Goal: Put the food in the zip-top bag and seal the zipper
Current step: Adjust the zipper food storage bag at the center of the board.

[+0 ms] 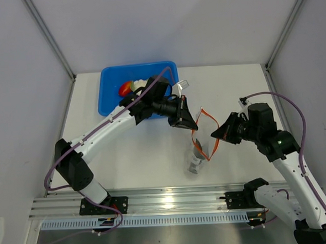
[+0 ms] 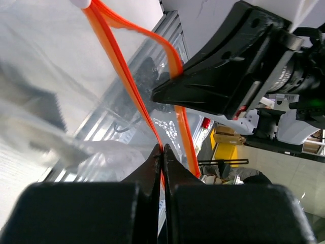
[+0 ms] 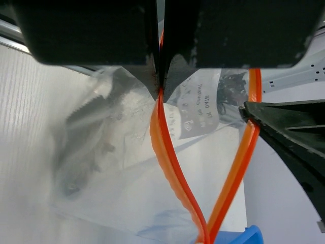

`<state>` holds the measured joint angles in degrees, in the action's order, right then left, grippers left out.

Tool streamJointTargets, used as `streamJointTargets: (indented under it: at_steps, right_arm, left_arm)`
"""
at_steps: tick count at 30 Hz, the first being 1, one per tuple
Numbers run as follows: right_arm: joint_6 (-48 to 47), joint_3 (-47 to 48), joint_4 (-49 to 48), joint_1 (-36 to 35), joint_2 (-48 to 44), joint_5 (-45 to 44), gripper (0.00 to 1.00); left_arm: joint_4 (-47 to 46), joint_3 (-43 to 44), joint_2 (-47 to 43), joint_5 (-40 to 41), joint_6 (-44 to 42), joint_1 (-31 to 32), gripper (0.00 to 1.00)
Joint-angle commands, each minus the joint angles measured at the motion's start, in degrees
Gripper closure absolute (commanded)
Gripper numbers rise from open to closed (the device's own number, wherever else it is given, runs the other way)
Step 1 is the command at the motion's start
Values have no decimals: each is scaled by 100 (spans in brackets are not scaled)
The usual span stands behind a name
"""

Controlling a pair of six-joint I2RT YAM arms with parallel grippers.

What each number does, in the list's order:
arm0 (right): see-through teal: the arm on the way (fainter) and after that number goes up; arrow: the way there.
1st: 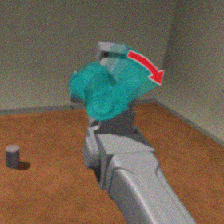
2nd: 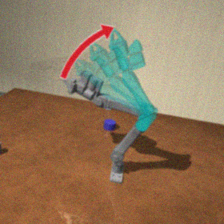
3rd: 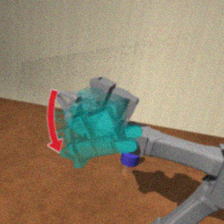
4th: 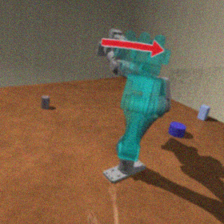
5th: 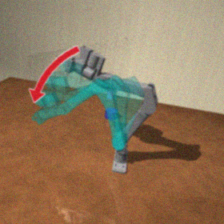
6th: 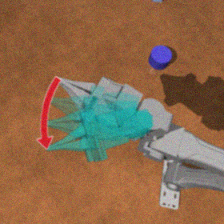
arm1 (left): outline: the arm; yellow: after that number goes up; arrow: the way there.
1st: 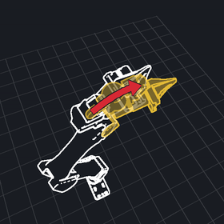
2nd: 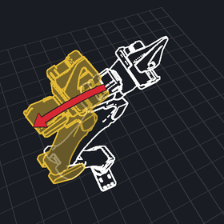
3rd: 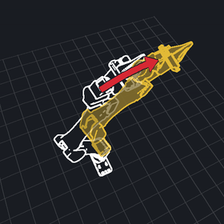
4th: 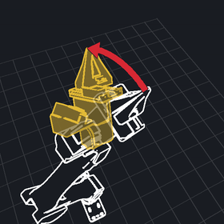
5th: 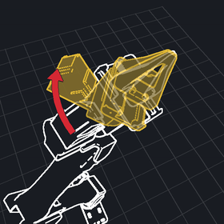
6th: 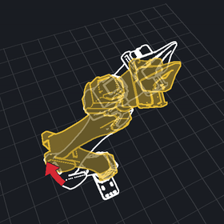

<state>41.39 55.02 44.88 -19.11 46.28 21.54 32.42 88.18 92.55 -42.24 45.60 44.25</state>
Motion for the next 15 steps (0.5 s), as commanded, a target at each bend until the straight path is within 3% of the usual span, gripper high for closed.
streamJointTargets:
  at_steps: [1, 4, 5, 6, 10, 12, 14, 15]
  right_arm:
    - [-210, 430, 151, -13, -128, -264, 100]
    - [-271, 483, 266, -13, -102, -352, 100]
    - [-271, 474, 284, -13, -102, -361, 100]
    - [-280, 465, 302, -5, -93, -370, 100]
    - [-368, 483, 494, -5, -102, -484, 100]
    - [-412, 500, 600, 4, -93, -528, 100]
    - [-430, 500, 653, 4, -84, -572, 100]
    - [-438, 492, 679, 4, -93, -563, 100]
  left_arm:
    - [9, 67, -141, -127, 36, 31, 100]
    - [88, 85, -80, -127, 10, 31, 96]
    - [106, 94, -80, -118, -34, 31, 90]
    - [141, 94, -114, -14, -69, 31, 68]
    - [246, 120, -342, 417, -455, 5, 38]
    - [361, 225, -404, 602, -552, -65, 27]
    - [483, 305, -440, 725, -667, -162, 22]
    - [536, 392, -457, 787, -693, -206, 9]
